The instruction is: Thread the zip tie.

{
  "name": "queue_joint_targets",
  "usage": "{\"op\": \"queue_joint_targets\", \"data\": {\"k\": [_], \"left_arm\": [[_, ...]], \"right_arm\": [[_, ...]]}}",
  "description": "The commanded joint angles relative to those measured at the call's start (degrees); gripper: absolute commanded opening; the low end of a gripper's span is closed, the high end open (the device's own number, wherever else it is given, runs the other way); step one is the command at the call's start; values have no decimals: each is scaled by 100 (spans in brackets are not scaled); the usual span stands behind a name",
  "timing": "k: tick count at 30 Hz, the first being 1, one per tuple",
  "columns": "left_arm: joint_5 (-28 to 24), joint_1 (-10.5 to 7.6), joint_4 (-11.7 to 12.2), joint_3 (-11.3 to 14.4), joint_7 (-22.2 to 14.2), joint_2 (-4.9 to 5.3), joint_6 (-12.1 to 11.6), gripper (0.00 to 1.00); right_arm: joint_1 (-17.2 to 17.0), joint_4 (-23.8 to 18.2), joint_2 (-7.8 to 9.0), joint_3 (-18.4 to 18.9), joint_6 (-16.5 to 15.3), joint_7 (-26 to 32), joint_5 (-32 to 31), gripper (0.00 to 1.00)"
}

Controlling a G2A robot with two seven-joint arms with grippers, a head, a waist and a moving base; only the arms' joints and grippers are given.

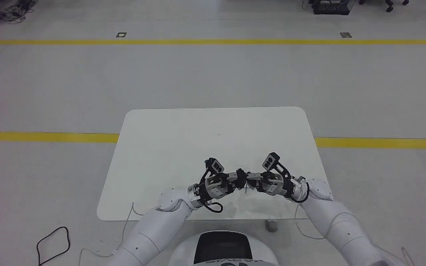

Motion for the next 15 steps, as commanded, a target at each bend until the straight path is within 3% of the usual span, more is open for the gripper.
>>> {"op": "queue_joint_targets", "data": {"k": [1, 15], "left_arm": [[0, 0, 0, 0, 0, 0, 0, 0], [0, 0, 0, 0, 0, 0, 0, 0]], "right_arm": [[2, 10, -3, 1, 3, 0, -9, 0], [11, 81, -19, 18, 31, 0, -48, 0]]}}
